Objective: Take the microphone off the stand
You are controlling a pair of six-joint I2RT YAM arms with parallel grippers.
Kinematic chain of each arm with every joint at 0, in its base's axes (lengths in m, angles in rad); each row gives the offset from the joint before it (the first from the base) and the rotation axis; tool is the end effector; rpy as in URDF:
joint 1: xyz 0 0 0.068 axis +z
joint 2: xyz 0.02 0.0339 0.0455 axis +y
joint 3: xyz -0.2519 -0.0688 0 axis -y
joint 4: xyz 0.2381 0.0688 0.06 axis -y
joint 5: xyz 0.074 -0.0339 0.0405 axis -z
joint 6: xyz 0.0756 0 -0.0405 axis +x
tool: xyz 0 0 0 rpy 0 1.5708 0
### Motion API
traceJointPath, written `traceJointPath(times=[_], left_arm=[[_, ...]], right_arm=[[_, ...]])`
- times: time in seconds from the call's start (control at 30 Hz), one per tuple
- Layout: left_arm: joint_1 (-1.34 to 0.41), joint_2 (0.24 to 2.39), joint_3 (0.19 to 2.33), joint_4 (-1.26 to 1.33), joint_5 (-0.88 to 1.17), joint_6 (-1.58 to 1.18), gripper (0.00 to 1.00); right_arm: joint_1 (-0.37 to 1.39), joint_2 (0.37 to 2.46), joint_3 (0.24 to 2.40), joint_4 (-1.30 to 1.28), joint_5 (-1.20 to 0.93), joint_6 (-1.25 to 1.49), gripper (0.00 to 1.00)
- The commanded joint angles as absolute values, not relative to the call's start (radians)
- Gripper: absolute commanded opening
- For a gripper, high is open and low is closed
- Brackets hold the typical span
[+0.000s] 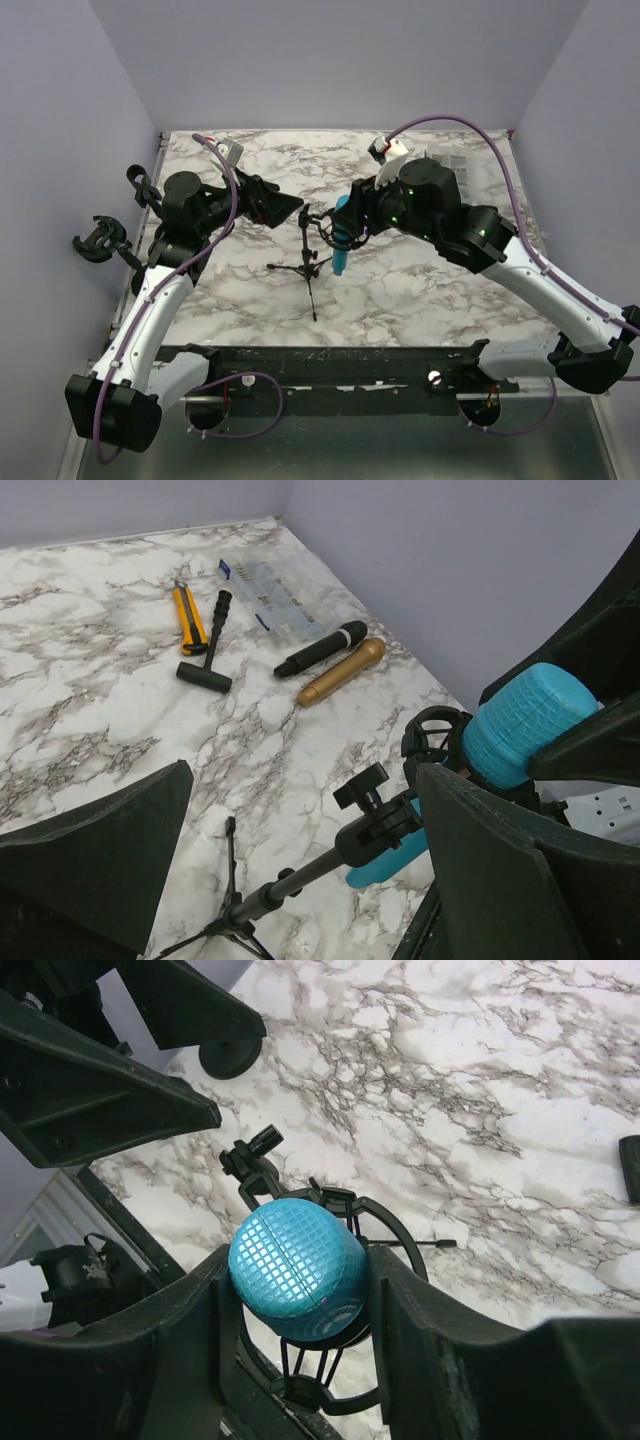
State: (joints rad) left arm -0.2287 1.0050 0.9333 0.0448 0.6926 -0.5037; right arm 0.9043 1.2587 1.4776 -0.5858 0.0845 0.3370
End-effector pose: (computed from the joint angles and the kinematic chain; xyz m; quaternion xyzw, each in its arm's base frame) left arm 0.2412 -0.1057 0.3654 0.1421 0.7001 -0.4620 0.5255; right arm 0.1914 0.2330 0.4099 -0.2075 0.7973 0.3007 0.4805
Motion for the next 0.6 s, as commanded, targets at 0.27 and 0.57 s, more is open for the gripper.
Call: traceJointPath(times=[0.27,0.57], left_arm=[[-0.223,1.002,0.918,0.079,0.727,-0.52,0.97],[-0.222,1.003,0.917,0.075,0.723,-0.518,0.97]], right_arm=[[0.915,1.252,1.557,-0.581,0.097,0.32,0.23],[0.914,1.251,1.642,-0.594,0.165,0.32,0.09]])
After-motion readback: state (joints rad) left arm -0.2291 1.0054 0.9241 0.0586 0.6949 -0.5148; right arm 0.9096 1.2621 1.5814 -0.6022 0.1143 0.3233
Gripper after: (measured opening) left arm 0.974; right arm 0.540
